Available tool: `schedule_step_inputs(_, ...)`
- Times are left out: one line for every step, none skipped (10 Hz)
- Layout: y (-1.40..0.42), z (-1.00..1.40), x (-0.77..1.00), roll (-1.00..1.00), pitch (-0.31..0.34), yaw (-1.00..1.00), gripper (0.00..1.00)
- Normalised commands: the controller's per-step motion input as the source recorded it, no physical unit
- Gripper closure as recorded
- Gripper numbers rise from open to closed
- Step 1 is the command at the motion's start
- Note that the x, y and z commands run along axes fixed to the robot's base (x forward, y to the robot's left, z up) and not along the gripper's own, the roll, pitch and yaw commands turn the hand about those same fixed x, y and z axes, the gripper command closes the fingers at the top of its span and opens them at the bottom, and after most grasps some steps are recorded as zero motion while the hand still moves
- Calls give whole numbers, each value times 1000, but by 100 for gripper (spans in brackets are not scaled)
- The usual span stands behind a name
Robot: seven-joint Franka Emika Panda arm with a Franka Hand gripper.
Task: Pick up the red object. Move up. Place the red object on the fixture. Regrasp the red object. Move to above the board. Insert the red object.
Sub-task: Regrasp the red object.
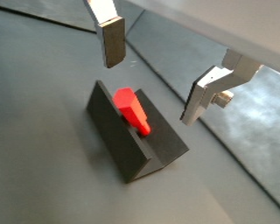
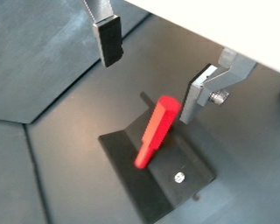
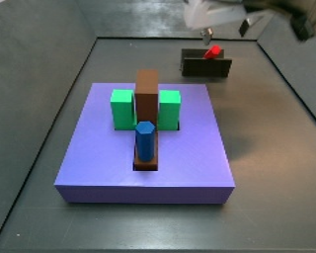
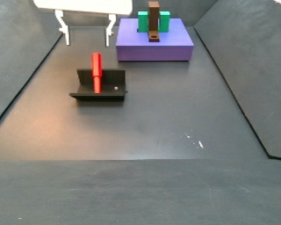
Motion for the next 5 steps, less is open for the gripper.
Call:
schedule_step_inputs(34,-483,-114,660,86,-211,0)
schedule_step_inputs(149,-591,-257,563,0,-100,0)
schedule_step_inputs(17,-366,-46,451,0,0,0)
schedule_step_inputs(0,-280,0,503,26,0,0)
schedule_step_inputs(-74,-234,51,509,77,0,0)
